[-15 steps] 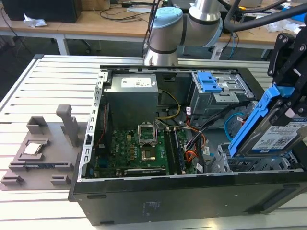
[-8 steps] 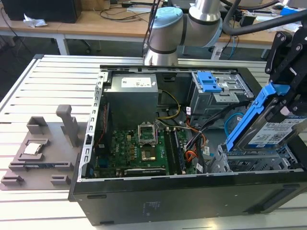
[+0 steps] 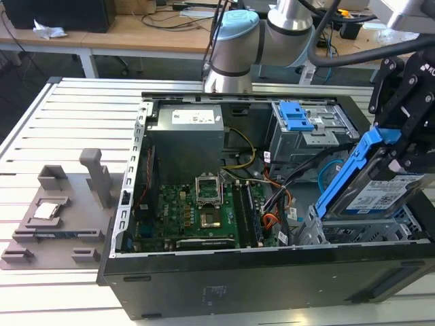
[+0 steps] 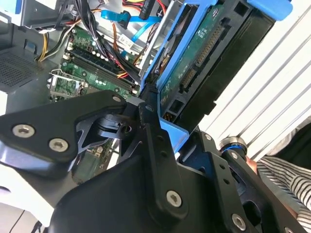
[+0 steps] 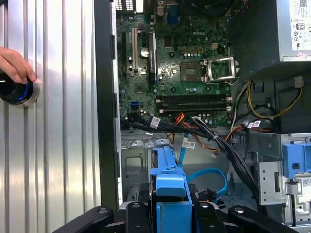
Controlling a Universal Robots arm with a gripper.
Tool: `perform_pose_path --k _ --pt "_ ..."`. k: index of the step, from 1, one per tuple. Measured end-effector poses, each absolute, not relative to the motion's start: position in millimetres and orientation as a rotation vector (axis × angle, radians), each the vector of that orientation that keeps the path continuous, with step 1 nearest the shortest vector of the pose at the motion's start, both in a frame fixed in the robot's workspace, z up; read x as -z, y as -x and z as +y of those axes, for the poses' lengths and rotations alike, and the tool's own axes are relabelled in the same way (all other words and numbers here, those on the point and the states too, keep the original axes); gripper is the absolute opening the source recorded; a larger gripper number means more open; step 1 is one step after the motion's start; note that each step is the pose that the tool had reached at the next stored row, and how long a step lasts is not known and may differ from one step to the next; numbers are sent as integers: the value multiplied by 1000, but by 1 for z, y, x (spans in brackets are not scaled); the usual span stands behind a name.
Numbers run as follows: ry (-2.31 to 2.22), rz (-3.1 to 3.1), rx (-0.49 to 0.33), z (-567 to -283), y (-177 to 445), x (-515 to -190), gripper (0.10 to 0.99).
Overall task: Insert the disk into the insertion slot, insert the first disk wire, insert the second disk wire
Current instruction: 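Insert the disk into the insertion slot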
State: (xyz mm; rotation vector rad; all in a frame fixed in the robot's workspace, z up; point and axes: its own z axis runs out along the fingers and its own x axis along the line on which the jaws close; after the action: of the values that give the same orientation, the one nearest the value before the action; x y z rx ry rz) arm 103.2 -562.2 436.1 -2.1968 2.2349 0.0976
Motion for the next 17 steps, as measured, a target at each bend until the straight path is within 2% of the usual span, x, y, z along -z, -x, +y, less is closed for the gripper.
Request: perform_pose_path --k 17 --pt "2197 2235 -98 -562 -103 -409 369"
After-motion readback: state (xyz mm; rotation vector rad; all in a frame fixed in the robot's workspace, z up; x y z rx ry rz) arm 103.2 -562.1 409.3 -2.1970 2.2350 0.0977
